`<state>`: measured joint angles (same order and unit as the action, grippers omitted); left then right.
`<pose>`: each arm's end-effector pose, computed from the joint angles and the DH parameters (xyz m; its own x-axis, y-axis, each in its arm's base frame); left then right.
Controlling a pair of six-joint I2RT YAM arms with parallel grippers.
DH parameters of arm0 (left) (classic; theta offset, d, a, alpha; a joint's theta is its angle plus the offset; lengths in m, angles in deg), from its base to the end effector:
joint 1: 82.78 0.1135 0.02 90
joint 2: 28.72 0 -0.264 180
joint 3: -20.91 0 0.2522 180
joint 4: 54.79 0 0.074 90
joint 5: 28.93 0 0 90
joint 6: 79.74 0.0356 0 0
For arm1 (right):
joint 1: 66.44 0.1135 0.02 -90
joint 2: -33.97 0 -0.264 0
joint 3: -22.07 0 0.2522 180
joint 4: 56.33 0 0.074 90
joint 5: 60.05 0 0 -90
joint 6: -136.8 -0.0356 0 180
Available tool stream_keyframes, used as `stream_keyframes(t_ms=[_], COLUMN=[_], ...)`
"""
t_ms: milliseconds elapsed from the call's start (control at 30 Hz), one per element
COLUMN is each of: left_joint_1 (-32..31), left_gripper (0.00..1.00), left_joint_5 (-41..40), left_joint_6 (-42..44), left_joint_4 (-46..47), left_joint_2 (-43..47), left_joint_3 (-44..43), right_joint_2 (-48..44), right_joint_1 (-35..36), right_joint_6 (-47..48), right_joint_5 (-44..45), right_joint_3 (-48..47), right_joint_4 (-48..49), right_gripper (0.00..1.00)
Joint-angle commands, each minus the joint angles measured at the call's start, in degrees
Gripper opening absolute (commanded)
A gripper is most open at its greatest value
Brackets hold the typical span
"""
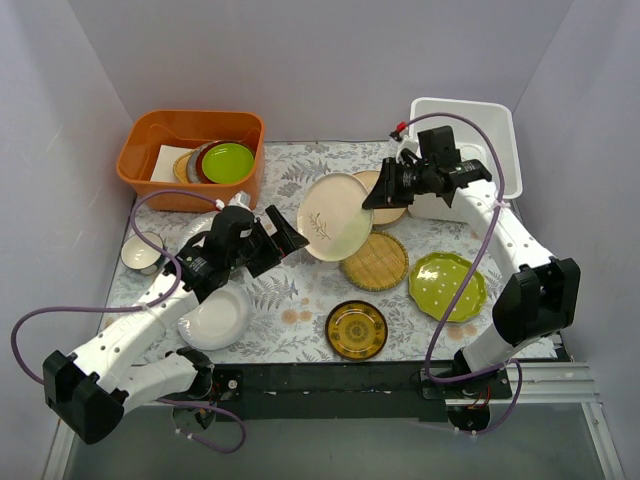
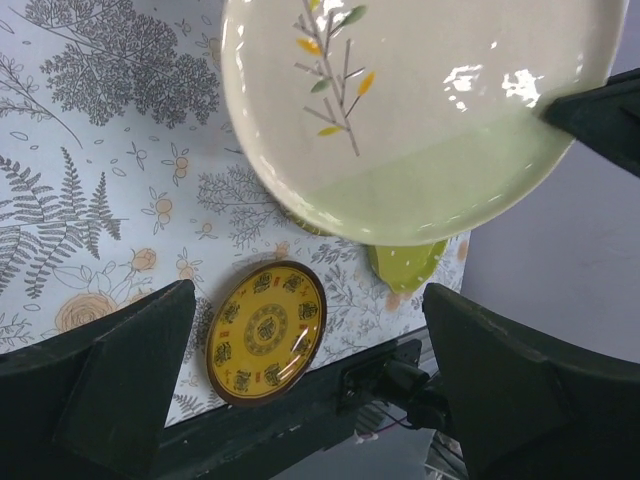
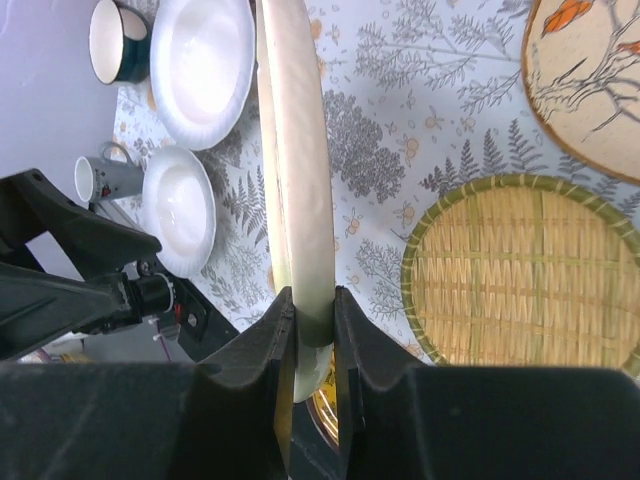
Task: Place the plates into the plastic bin on the countertop
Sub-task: Place the plate in the plastic bin.
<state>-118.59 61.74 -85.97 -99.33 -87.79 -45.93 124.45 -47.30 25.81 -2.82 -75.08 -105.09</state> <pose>0.1798 -0.1302 0.3084 -0.5365 -0.8387 0.0939 -0.5469 0.2608 -0.7956 0.3242 0.1329 0.3371 -0.8259 0.0322 -0.5629 -0.3849 0.6974 0.6046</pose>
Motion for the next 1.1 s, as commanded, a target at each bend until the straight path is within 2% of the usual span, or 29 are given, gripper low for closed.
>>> stream_keyframes(t_ms=[0,267,633,1067], left_joint_1=[-0.22,-0.22,-0.22,-0.31], left_gripper=[0.98,0.98,0.98,0.98], left_joint_5=[1.97,2.76,4.17,5.84], left_joint_6=[0.51,-0.19,-2.3,-3.44], left_joint_4=[0.99,2.04,5.56,8.64], left_joint_2=[1.32,1.59,2.47,2.38], left_joint_3=[1.66,4.03,9.92,13.18], right_joint_2=[-1.44,-1.97,-0.04,-3.2], right_joint_1=[-1.38,-5.77,-18.51,-33.62], right_joint_6=[-0.1,-0.28,-2.82,-8.62], right_joint_5=[-1.6,1.75,-3.7,-3.0], right_joint_3=[-8.0,-11.26,-18.55,-14.08], right_joint_4=[0.03,-0.06,0.2,8.28], right_gripper=[0.01,0.01,0.01,0.01])
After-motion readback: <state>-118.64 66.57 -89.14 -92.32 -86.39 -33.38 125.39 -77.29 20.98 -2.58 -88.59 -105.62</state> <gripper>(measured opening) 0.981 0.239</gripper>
